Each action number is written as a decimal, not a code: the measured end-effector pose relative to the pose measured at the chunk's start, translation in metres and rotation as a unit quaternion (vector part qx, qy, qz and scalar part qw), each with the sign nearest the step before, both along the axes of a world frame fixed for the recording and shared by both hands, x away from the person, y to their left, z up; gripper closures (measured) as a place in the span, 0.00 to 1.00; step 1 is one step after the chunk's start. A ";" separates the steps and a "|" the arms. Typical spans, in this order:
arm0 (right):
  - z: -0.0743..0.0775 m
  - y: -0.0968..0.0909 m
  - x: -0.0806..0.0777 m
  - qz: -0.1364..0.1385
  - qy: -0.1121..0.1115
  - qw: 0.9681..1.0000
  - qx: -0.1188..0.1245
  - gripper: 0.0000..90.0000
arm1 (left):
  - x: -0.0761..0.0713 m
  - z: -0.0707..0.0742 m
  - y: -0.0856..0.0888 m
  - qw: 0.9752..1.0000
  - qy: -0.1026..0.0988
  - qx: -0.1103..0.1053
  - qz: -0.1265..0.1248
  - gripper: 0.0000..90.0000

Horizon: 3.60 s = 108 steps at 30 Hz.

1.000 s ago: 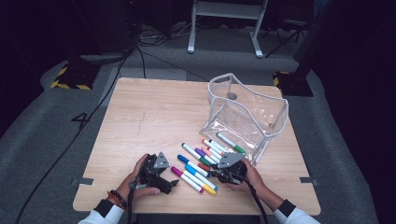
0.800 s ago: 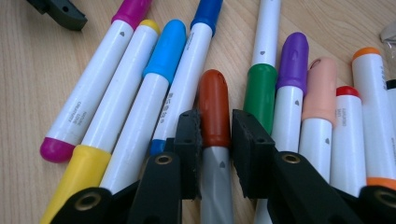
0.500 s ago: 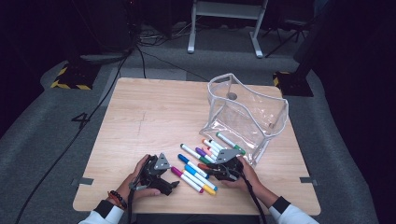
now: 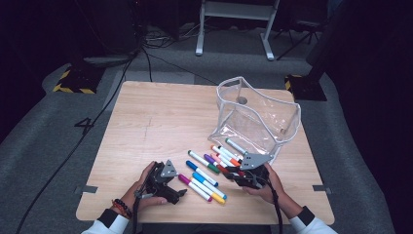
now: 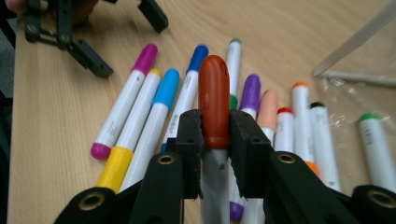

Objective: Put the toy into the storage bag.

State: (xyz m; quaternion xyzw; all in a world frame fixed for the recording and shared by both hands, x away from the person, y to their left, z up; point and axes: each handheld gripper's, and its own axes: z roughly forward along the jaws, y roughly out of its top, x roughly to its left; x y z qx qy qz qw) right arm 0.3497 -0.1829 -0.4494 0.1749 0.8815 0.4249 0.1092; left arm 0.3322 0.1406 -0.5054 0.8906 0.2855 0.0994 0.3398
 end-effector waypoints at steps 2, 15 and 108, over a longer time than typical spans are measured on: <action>0.011 -0.003 -0.003 -0.003 -0.013 1.000 0.009 0.83 | 0.000 0.000 0.000 1.000 0.000 0.000 0.000 0.00; 0.077 -0.015 -0.007 -0.040 -0.053 0.997 0.047 0.83 | 0.000 0.000 0.000 1.000 0.001 0.000 0.000 0.00; 0.119 -0.040 0.139 -0.130 0.084 0.968 -0.199 0.64 | 0.002 0.000 0.000 1.000 0.001 0.001 -0.008 0.00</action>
